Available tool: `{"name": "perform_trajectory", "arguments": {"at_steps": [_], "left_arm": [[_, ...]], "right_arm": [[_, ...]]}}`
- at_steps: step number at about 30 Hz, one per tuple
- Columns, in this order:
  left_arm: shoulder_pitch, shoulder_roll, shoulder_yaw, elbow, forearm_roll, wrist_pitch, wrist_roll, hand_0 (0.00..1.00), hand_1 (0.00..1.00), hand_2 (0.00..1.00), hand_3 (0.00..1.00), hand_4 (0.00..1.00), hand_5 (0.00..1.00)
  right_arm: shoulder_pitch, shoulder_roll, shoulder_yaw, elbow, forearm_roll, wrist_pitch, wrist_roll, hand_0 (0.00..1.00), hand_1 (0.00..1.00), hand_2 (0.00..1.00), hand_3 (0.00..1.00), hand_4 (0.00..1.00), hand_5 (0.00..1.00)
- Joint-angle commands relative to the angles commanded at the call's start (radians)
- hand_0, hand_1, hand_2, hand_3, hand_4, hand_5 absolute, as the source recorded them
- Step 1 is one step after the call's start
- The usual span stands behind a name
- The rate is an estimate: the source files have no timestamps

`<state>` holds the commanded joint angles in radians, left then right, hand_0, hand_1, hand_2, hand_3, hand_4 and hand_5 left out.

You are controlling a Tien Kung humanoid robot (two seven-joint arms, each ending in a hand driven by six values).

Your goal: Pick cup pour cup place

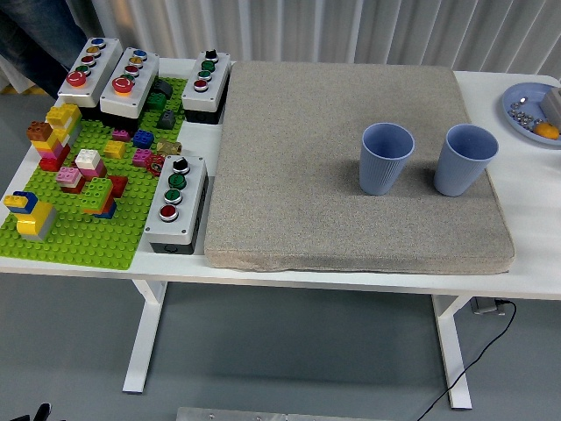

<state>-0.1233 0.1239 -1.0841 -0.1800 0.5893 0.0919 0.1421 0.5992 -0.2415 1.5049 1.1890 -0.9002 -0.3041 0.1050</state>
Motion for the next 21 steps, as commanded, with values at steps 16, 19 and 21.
{"name": "perform_trajectory", "arguments": {"at_steps": [16,19,21], "left_arm": [[0.0,-0.001,-0.004,0.0,0.006,0.0,0.002,0.717,0.656,0.733,0.658,0.472,0.99],[0.0,0.0,-0.001,0.0,0.002,0.0,0.002,0.717,0.656,0.733,0.658,0.472,0.99],[0.0,0.0,0.0,0.0,0.001,-0.001,0.002,0.717,0.656,0.733,0.658,0.472,0.989]], "right_arm": [[-0.003,0.003,-0.002,-0.004,0.003,0.0,0.001,0.922,0.817,0.846,0.898,0.732,0.958],[-0.002,0.001,-0.005,-0.002,0.001,-0.002,0.0,0.922,0.817,0.846,0.898,0.732,0.958],[-0.002,0.0,-0.006,0.0,-0.001,-0.007,-0.002,0.921,0.815,0.845,0.894,0.731,0.952]]}}
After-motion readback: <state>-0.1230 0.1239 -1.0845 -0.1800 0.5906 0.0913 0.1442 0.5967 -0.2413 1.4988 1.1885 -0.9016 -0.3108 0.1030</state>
